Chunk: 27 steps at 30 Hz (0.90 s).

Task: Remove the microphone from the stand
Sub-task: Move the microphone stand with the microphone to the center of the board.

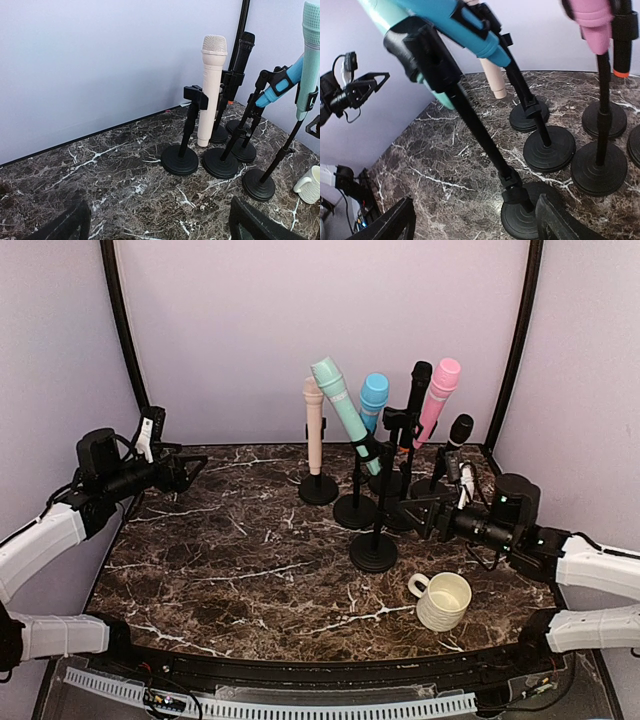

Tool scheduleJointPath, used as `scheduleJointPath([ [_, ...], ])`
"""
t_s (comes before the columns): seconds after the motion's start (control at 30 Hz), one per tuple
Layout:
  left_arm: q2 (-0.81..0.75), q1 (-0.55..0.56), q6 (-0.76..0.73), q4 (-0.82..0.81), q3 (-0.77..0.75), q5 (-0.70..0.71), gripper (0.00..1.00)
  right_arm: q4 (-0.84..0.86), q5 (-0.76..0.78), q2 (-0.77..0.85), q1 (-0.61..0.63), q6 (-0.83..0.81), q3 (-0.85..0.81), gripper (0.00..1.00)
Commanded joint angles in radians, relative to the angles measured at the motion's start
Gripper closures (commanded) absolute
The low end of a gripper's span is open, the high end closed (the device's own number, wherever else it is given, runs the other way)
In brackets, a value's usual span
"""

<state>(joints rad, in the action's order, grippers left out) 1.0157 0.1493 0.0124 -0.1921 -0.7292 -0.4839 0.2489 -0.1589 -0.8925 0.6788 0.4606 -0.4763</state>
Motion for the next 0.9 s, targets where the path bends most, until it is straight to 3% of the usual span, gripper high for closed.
scheduleJointPath([
  [0.0,-0.022,0.001,0.018,-0.079,0.033,-0.036,0.01,0.156,0.091,-0.086,0.06,-0.08,-0.059,0.19],
  [0.27,-0.035,0.001,0.006,-0.08,0.042,-0.004,0.01,0.274,0.138,-0.257,0.086,-0.199,-0.129,0.34],
  [0.87,-0.014,0.001,0.002,-0.075,0.044,-0.007,0.01,0.304,0.218,-0.392,0.095,-0.318,-0.197,0.5],
])
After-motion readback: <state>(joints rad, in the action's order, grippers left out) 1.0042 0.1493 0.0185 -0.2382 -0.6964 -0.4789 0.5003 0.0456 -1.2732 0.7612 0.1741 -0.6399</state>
